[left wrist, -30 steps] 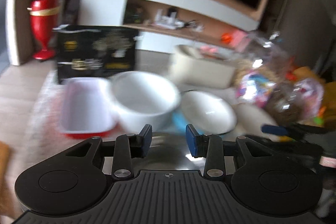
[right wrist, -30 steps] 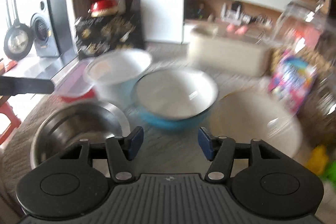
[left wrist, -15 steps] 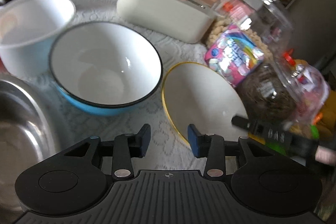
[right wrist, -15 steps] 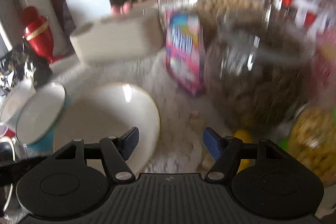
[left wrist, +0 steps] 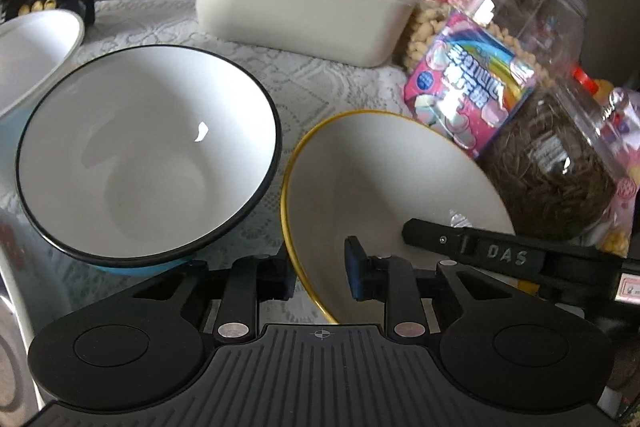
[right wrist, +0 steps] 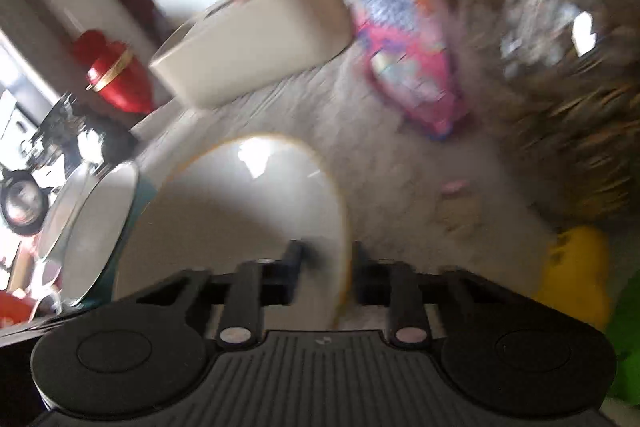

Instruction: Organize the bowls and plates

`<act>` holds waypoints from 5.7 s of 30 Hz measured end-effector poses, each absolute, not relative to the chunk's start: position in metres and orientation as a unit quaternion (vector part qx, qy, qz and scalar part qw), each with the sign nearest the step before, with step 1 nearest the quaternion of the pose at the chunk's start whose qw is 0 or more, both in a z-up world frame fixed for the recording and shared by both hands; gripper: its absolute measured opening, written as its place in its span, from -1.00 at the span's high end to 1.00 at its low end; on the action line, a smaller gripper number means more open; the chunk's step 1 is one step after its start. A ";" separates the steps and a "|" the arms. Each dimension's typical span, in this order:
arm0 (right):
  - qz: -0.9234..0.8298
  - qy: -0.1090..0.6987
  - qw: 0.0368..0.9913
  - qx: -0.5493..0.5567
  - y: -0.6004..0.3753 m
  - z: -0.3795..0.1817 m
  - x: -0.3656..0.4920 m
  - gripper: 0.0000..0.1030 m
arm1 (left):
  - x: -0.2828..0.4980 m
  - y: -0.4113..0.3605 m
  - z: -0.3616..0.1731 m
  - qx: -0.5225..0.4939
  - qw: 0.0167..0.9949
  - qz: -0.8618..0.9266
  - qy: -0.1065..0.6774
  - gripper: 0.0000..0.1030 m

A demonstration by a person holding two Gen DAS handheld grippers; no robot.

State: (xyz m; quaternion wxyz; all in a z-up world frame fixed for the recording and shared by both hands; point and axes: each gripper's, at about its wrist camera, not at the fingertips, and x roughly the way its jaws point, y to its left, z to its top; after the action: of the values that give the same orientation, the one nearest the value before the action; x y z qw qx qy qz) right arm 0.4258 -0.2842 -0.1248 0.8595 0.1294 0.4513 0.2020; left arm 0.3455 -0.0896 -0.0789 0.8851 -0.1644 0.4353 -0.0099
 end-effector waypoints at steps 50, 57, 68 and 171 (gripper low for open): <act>0.283 0.490 0.823 0.047 -0.223 -0.116 0.316 0.38 | 0.200 -0.035 -0.051 -0.177 0.876 0.004 0.449 0.54; 0.277 0.472 0.835 0.063 -0.230 -0.109 0.318 0.38 | 0.197 -0.032 -0.046 -0.181 0.876 0.004 0.447 0.55; 0.273 0.468 0.839 0.051 -0.225 -0.109 0.317 0.37 | 0.196 -0.033 -0.046 -0.182 0.875 0.006 0.450 0.55; 0.269 0.465 0.838 0.094 -0.204 -0.022 0.398 0.34 | 0.337 -0.026 0.010 -0.094 0.879 -0.013 0.467 0.26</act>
State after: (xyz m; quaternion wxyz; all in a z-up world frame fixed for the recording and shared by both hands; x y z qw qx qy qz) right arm 0.3982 -0.2037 -0.0224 0.8382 0.0935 0.4651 0.2690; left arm 0.3371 -0.0261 0.0097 0.8789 -0.0940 0.4674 -0.0135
